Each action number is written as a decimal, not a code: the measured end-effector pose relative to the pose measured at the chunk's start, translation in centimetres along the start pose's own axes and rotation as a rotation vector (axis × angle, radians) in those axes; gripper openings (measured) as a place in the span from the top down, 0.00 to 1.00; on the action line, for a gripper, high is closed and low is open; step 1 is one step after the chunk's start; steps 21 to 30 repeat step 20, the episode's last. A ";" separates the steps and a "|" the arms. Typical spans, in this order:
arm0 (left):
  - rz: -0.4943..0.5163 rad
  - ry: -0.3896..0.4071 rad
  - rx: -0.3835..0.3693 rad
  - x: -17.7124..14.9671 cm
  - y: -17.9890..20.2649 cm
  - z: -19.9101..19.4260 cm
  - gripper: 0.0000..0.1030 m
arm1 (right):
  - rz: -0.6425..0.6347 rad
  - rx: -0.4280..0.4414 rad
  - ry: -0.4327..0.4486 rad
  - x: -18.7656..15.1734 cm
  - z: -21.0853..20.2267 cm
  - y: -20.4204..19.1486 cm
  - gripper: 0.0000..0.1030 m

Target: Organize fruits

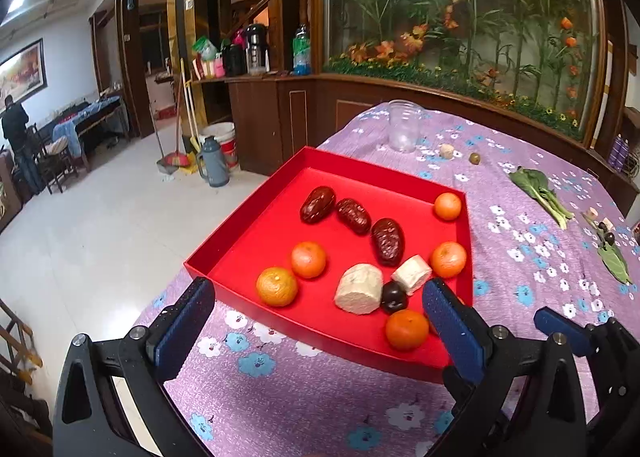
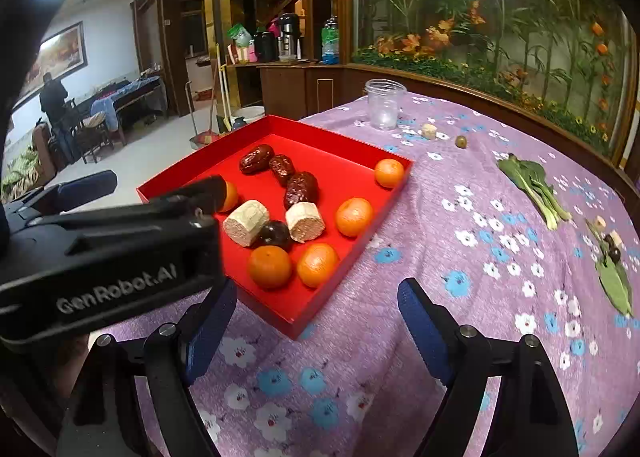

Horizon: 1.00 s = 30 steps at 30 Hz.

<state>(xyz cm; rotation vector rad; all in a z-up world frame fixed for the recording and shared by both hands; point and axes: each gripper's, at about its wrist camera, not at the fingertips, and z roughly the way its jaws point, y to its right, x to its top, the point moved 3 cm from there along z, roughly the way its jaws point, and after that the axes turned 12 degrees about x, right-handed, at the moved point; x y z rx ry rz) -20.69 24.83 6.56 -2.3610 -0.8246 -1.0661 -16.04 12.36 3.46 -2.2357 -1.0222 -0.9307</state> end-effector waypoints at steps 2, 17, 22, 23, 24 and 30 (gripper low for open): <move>-0.007 -0.012 0.001 0.0 -0.3 0.5 0.00 | -0.016 -0.003 -0.004 0.4 0.4 -0.3 0.16; -0.081 -0.098 -0.025 0.0 -2.6 3.1 0.00 | -0.075 0.019 -0.039 1.9 2.8 -2.1 0.16; -0.081 -0.101 -0.029 0.0 -2.5 2.8 0.00 | -0.067 0.024 -0.039 1.9 2.7 -1.9 0.16; -0.081 -0.101 -0.029 0.0 -2.5 2.8 0.00 | -0.067 0.024 -0.039 1.9 2.7 -1.9 0.16; -0.081 -0.101 -0.029 0.0 -2.5 2.8 0.00 | -0.067 0.024 -0.039 1.9 2.7 -1.9 0.16; -0.081 -0.101 -0.029 0.0 -2.5 2.8 0.00 | -0.067 0.024 -0.039 1.9 2.7 -1.9 0.16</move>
